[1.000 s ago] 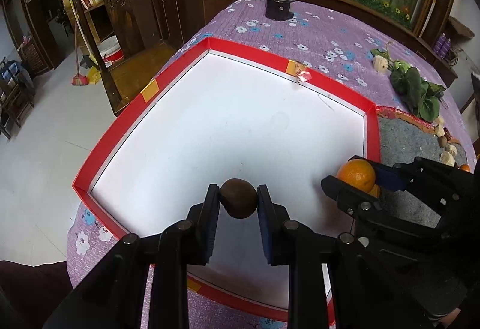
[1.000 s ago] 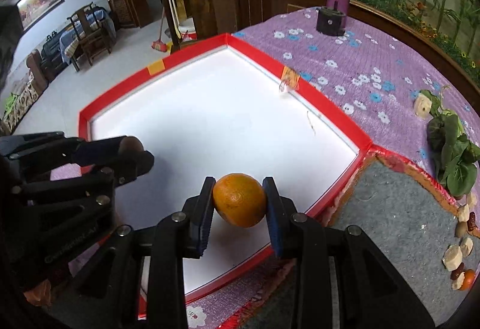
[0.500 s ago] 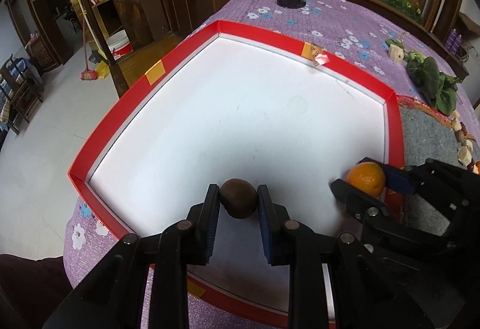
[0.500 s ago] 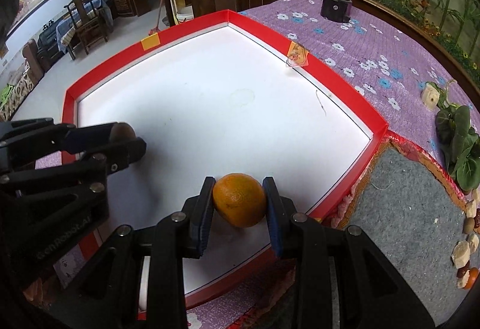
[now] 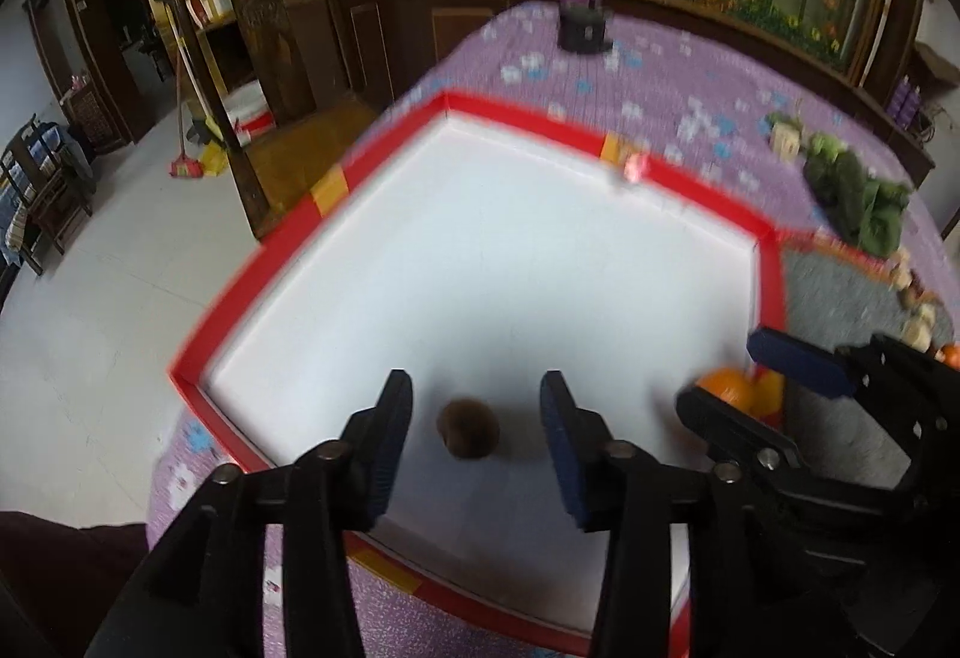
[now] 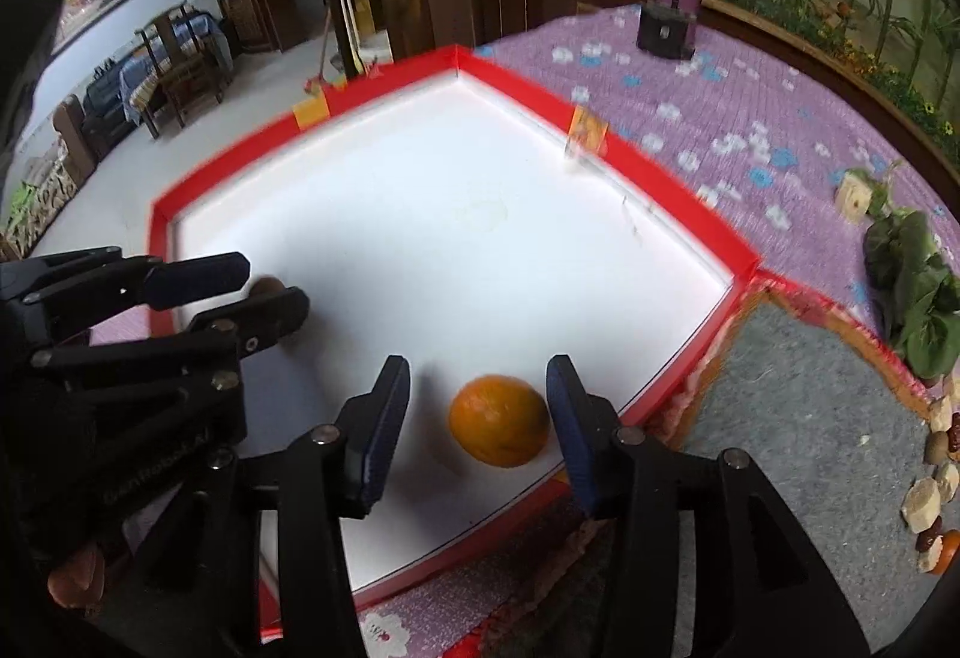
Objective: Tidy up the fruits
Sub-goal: 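Carry both fruits over the white tray and open both tools to drop them, then grasp a white cake cube with the left tool while the right tool grasps an orange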
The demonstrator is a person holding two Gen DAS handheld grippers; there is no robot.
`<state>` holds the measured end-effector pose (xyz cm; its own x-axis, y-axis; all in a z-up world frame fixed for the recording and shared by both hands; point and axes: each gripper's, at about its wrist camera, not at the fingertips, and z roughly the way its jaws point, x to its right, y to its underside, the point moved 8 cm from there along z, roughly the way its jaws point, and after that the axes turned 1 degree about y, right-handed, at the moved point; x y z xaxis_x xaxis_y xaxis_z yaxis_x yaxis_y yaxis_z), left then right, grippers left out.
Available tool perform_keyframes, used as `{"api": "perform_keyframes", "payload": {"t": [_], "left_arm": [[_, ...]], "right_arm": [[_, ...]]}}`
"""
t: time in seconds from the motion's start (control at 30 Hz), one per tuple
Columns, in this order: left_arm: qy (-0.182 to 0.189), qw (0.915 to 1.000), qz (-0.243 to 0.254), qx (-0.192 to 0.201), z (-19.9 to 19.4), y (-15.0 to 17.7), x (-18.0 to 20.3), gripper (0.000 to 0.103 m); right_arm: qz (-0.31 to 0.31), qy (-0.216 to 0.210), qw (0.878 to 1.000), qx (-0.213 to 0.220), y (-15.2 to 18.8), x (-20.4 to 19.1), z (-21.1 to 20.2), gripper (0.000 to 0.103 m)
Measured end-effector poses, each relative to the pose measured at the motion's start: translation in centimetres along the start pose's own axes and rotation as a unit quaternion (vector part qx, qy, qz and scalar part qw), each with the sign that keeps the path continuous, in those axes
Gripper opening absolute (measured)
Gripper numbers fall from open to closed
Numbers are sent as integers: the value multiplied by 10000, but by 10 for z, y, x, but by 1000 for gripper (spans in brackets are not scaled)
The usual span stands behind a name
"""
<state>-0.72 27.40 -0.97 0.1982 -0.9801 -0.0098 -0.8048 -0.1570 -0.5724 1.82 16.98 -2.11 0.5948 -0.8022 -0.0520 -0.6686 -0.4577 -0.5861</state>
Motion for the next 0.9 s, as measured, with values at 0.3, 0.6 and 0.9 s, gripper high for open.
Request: {"api": "perform_keyframes", "payload": {"t": [0.3, 0.6, 0.9], "left_arm": [[584, 9961, 567, 346, -25, -25, 79, 48], [1678, 9735, 1554, 23, -24, -3, 218, 48], [2318, 9498, 2089, -211, -24, 19, 312, 53]], "right_arm": [[655, 348, 9955, 594, 11, 63, -67, 50], [1752, 1359, 9732, 614, 81, 189, -128, 49], [2497, 1899, 9482, 498, 140, 284, -155, 49]]}}
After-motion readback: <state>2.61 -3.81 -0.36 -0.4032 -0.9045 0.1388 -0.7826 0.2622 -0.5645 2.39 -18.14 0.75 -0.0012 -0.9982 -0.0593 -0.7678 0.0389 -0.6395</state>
